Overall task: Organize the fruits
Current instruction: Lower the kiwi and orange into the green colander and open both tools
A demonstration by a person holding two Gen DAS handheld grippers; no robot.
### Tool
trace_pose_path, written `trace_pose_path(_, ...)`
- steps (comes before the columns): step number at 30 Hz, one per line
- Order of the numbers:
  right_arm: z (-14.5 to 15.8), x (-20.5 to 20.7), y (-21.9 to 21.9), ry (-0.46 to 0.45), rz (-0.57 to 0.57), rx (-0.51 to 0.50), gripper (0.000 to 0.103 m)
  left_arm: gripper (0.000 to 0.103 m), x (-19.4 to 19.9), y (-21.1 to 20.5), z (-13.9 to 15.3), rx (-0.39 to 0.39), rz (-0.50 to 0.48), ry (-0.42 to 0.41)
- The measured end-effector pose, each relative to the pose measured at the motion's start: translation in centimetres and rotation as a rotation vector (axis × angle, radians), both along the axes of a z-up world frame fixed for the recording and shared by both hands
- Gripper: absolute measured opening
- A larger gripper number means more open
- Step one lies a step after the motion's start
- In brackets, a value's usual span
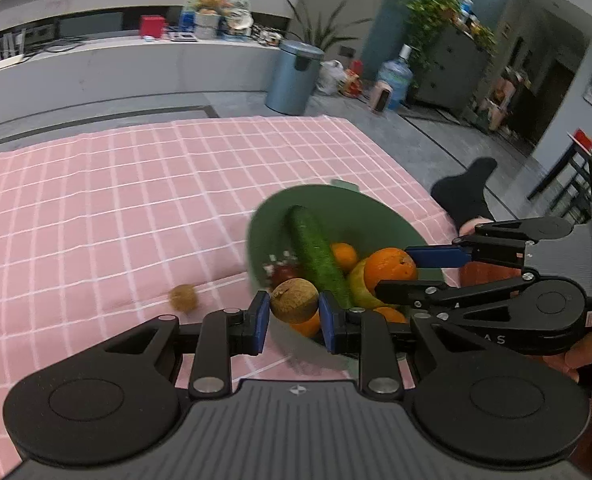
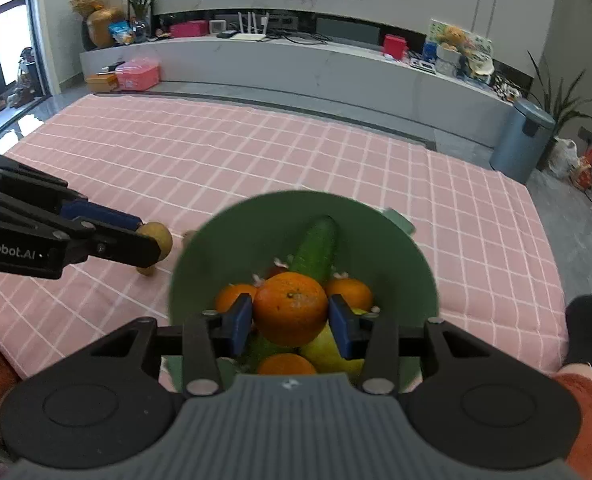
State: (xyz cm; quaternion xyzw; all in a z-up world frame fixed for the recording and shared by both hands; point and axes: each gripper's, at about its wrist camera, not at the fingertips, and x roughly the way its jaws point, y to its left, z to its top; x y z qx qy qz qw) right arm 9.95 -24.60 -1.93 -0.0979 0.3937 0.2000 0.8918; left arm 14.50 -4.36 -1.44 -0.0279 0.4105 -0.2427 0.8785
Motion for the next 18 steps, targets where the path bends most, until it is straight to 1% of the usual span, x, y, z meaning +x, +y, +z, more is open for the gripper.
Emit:
trace_pose_path(8, -1.6, 0.9, -1.2, 0.039, -0.024, -0.017, 0.039, 0.03, 0.7, -3.3, -1.8, 0.08, -0.072, 0.014)
trace_pose_path(12, -1.8, 1.4, -1.2, 0.025, -0.01, -0.012, 0.039, 0.03, 0.8, -4.5, -2.5, 0.12, -0.101, 0.013)
trace_pose_path(18, -2.1, 1.7, -0.7, -0.006, 0.02, -0.03, 0.039, 0.03, 1.2, -5.2, -3.2, 0.15, -0.1, 0.022)
